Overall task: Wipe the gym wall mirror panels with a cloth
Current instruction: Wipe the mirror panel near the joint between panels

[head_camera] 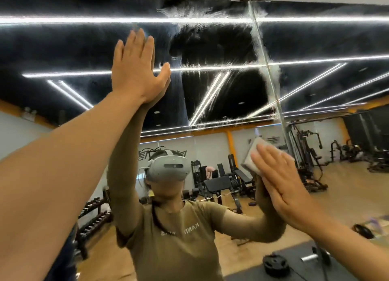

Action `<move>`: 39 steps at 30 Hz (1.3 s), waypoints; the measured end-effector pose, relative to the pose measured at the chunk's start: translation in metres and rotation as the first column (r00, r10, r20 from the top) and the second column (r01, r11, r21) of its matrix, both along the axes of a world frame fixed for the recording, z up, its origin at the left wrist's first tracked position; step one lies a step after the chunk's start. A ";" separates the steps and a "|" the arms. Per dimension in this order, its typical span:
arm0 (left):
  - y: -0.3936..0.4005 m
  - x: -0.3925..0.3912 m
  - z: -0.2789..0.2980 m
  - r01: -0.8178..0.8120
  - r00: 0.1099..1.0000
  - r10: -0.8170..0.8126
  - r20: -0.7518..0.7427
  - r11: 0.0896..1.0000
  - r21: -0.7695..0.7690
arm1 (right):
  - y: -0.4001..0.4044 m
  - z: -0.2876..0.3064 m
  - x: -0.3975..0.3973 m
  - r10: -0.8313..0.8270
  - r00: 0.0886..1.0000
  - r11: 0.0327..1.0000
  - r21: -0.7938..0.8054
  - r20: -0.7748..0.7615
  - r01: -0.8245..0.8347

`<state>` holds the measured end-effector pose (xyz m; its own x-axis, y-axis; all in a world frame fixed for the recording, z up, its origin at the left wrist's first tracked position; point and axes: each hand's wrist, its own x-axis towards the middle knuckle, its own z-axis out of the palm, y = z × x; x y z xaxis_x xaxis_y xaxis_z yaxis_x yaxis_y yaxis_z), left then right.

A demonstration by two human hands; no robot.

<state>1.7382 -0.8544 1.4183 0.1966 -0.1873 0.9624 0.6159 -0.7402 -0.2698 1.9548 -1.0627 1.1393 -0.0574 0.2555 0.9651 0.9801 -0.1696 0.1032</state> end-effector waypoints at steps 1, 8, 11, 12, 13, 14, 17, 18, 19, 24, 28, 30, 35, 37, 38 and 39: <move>-0.001 0.000 0.000 0.001 1.000 -0.001 -0.007 1.000 -0.007 | -0.002 -0.015 -0.001 -0.012 1.000 1.000 -0.028 0.020 0.013; -0.001 -0.003 -0.003 0.017 1.000 -0.018 -0.026 0.999 -0.035 | -0.005 0.055 -0.003 -0.004 1.000 1.000 0.029 0.010 0.004; -0.003 -0.004 -0.003 0.015 0.999 -0.016 -0.033 0.999 -0.045 | 0.015 0.119 -0.014 -0.019 0.991 0.959 0.279 -0.129 0.054; -0.004 -0.004 -0.002 0.013 0.999 -0.015 -0.040 0.999 -0.051 | 0.024 0.132 -0.022 -0.024 0.986 0.940 0.333 -0.164 0.078; -0.004 -0.005 -0.002 0.010 0.999 -0.013 -0.049 0.998 -0.057 | 0.033 0.137 -0.031 -0.019 0.985 0.926 0.369 -0.172 0.083; -0.004 -0.006 -0.001 0.005 0.998 -0.009 -0.058 0.998 -0.060 | 0.042 0.134 -0.043 -0.010 0.990 0.922 0.382 -0.138 0.062; -0.006 -0.009 0.002 -0.005 0.997 -0.001 -0.078 0.997 -0.075 | 0.068 0.082 -0.073 0.024 0.985 0.986 0.159 0.172 -0.052; -0.007 -0.009 0.002 -0.007 0.997 0.001 -0.081 0.997 -0.081 | 0.073 0.061 -0.079 0.029 0.951 0.999 0.017 0.306 -0.036; -0.007 -0.010 0.003 -0.011 0.997 0.004 -0.081 0.996 -0.083 | 0.073 0.046 -0.082 0.028 0.905 0.993 -0.117 0.424 0.024; -0.006 -0.012 0.006 -0.027 0.995 0.019 -0.098 0.996 -0.082 | 0.052 0.065 -0.061 0.064 0.855 0.942 -0.314 0.514 0.118; -0.004 -0.015 0.008 -0.032 0.992 0.022 -0.125 0.996 -0.078 | 0.022 0.097 -0.035 -0.004 0.982 0.986 0.165 0.187 -0.027; -0.006 -0.016 0.007 -0.017 0.992 0.008 -0.123 0.997 -0.078 | 0.006 0.099 -0.017 0.001 0.999 0.916 0.400 -0.054 0.021; -0.020 -0.016 -0.046 0.189 0.975 -0.187 -0.118 0.982 0.002 | 0.014 0.057 -0.005 0.034 0.959 0.931 0.358 -0.282 0.072; -0.027 -0.015 -0.090 0.258 0.957 -0.254 -0.142 0.966 0.012 | 0.016 0.029 -0.016 0.038 0.982 0.976 0.218 -0.185 0.003; -0.030 -0.016 -0.116 0.292 0.945 -0.290 -0.150 0.956 -0.003 | 0.016 0.011 -0.022 0.018 0.995 0.993 0.121 -0.103 -0.005; -0.030 -0.017 -0.142 0.324 0.933 -0.324 -0.155 0.946 -0.023 | 0.014 -0.010 -0.025 0.003 1.000 1.000 0.019 -0.009 -0.003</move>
<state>1.7208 -0.8845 1.2765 0.2714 -0.2682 0.9243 0.2931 -0.8918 -0.3448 1.9300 -1.0485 1.1290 -0.0498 0.2372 0.9702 0.9814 -0.1687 0.0917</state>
